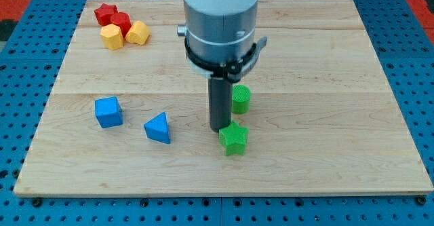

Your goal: Slide the blue triangle towards the center left

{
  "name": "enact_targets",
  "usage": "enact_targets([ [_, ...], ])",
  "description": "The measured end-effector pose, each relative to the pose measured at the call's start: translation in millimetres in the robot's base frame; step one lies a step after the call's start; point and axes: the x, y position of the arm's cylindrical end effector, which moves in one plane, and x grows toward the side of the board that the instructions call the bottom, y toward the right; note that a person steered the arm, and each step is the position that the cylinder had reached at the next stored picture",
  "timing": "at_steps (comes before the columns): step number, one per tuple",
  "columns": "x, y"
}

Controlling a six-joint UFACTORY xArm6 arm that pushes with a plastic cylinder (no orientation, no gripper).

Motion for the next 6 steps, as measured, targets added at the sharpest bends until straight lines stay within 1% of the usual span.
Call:
enact_targets([
  [1,3,-11],
  [2,5,-81],
  [3,-18,-170],
  [4,-31,-176],
  [5,-92,-123],
  [6,-141,-175],
])
